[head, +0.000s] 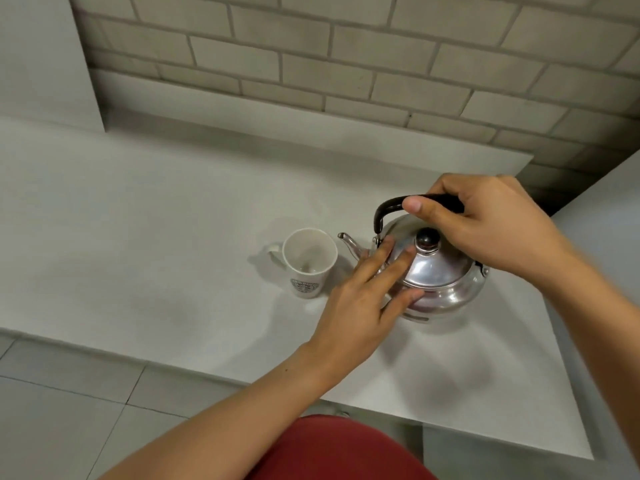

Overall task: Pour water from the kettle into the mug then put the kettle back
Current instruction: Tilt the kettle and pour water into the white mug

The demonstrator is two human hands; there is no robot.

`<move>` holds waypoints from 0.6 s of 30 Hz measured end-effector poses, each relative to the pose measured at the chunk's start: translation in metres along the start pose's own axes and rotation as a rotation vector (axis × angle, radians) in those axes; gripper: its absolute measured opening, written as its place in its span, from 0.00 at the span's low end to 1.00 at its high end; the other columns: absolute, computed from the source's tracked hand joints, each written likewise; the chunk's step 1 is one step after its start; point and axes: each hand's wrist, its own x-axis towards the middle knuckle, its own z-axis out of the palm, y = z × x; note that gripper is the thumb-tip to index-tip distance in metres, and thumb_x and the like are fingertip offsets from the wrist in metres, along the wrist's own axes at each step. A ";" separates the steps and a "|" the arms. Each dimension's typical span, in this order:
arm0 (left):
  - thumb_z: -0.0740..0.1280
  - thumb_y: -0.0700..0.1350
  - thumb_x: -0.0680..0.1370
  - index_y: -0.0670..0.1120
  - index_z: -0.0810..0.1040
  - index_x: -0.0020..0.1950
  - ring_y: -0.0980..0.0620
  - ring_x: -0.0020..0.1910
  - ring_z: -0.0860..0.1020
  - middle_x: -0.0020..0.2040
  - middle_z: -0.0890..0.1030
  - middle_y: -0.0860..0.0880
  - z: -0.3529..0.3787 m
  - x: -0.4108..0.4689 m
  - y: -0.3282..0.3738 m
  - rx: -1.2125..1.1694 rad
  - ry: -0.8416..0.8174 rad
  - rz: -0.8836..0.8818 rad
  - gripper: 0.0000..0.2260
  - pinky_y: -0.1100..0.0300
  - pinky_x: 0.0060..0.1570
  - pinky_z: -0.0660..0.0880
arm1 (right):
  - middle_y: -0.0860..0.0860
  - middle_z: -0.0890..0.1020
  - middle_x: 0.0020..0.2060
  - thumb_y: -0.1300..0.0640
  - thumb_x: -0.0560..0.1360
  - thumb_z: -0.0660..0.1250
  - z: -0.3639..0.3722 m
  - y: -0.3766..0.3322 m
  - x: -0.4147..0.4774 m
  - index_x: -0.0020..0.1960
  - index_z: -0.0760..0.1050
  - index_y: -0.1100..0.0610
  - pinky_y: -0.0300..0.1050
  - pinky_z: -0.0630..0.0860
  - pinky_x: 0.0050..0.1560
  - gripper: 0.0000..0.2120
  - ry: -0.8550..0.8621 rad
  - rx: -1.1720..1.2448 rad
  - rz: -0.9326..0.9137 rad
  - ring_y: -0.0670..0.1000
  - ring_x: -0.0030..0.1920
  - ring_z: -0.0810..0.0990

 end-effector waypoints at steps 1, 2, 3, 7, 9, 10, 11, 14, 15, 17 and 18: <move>0.70 0.52 0.84 0.52 0.70 0.81 0.47 0.78 0.72 0.82 0.68 0.45 -0.001 -0.001 0.001 0.002 0.017 -0.003 0.25 0.52 0.68 0.76 | 0.46 0.82 0.29 0.34 0.78 0.64 -0.002 -0.004 0.002 0.44 0.82 0.52 0.47 0.78 0.37 0.22 -0.012 -0.011 -0.014 0.47 0.34 0.80; 0.70 0.53 0.84 0.53 0.70 0.81 0.47 0.74 0.76 0.82 0.68 0.45 -0.001 -0.002 0.002 0.008 0.036 -0.009 0.25 0.51 0.66 0.79 | 0.47 0.82 0.29 0.33 0.78 0.63 -0.004 -0.009 0.004 0.45 0.83 0.51 0.48 0.78 0.37 0.22 -0.026 -0.023 -0.026 0.48 0.34 0.80; 0.70 0.53 0.83 0.53 0.71 0.80 0.47 0.70 0.79 0.82 0.69 0.45 -0.002 -0.002 0.003 0.012 0.055 -0.014 0.25 0.50 0.63 0.81 | 0.47 0.82 0.29 0.33 0.78 0.63 -0.006 -0.012 0.006 0.46 0.83 0.51 0.48 0.78 0.36 0.23 -0.038 -0.039 -0.038 0.48 0.34 0.80; 0.71 0.54 0.83 0.53 0.73 0.79 0.50 0.70 0.79 0.81 0.71 0.46 -0.008 0.000 0.005 -0.018 0.095 -0.030 0.25 0.52 0.63 0.80 | 0.45 0.81 0.28 0.31 0.77 0.61 -0.010 -0.024 0.018 0.47 0.83 0.51 0.45 0.70 0.32 0.25 -0.081 -0.107 -0.084 0.44 0.33 0.77; 0.71 0.54 0.83 0.52 0.74 0.79 0.50 0.73 0.76 0.80 0.72 0.46 -0.010 0.002 0.006 -0.050 0.099 -0.040 0.25 0.57 0.68 0.77 | 0.44 0.80 0.28 0.30 0.76 0.60 -0.012 -0.030 0.023 0.48 0.84 0.50 0.43 0.65 0.31 0.26 -0.097 -0.120 -0.106 0.43 0.33 0.76; 0.71 0.54 0.83 0.52 0.74 0.79 0.51 0.74 0.75 0.80 0.72 0.46 -0.012 0.002 0.006 -0.065 0.102 -0.046 0.24 0.62 0.70 0.74 | 0.44 0.79 0.28 0.30 0.76 0.59 -0.012 -0.033 0.026 0.49 0.84 0.50 0.43 0.65 0.31 0.26 -0.105 -0.131 -0.123 0.45 0.33 0.76; 0.71 0.53 0.83 0.51 0.74 0.79 0.52 0.75 0.74 0.80 0.72 0.45 -0.012 0.003 0.007 -0.083 0.105 -0.050 0.25 0.66 0.71 0.71 | 0.44 0.80 0.29 0.30 0.76 0.59 -0.012 -0.035 0.028 0.50 0.84 0.50 0.42 0.65 0.32 0.27 -0.112 -0.144 -0.143 0.47 0.33 0.76; 0.72 0.52 0.83 0.50 0.73 0.79 0.58 0.78 0.68 0.79 0.73 0.46 -0.014 0.004 0.007 -0.133 0.107 -0.063 0.25 0.73 0.72 0.64 | 0.45 0.81 0.29 0.31 0.77 0.59 -0.014 -0.043 0.035 0.50 0.85 0.50 0.40 0.65 0.32 0.26 -0.132 -0.172 -0.189 0.47 0.33 0.76; 0.72 0.51 0.83 0.50 0.73 0.79 0.60 0.78 0.67 0.79 0.73 0.46 -0.015 0.004 0.007 -0.143 0.110 -0.065 0.25 0.73 0.72 0.64 | 0.46 0.82 0.29 0.31 0.77 0.59 -0.015 -0.046 0.037 0.50 0.85 0.49 0.40 0.65 0.32 0.25 -0.139 -0.180 -0.197 0.45 0.34 0.77; 0.71 0.51 0.83 0.49 0.72 0.80 0.61 0.79 0.66 0.79 0.73 0.47 -0.014 0.004 0.006 -0.173 0.118 -0.073 0.25 0.70 0.73 0.65 | 0.47 0.83 0.31 0.32 0.77 0.59 -0.016 -0.051 0.041 0.50 0.85 0.49 0.43 0.66 0.32 0.25 -0.157 -0.197 -0.213 0.48 0.34 0.78; 0.71 0.51 0.83 0.49 0.72 0.80 0.60 0.80 0.66 0.79 0.73 0.47 -0.014 0.004 0.005 -0.190 0.122 -0.082 0.25 0.68 0.74 0.67 | 0.48 0.84 0.32 0.31 0.77 0.59 -0.016 -0.054 0.043 0.51 0.86 0.49 0.45 0.67 0.34 0.25 -0.165 -0.208 -0.225 0.51 0.36 0.79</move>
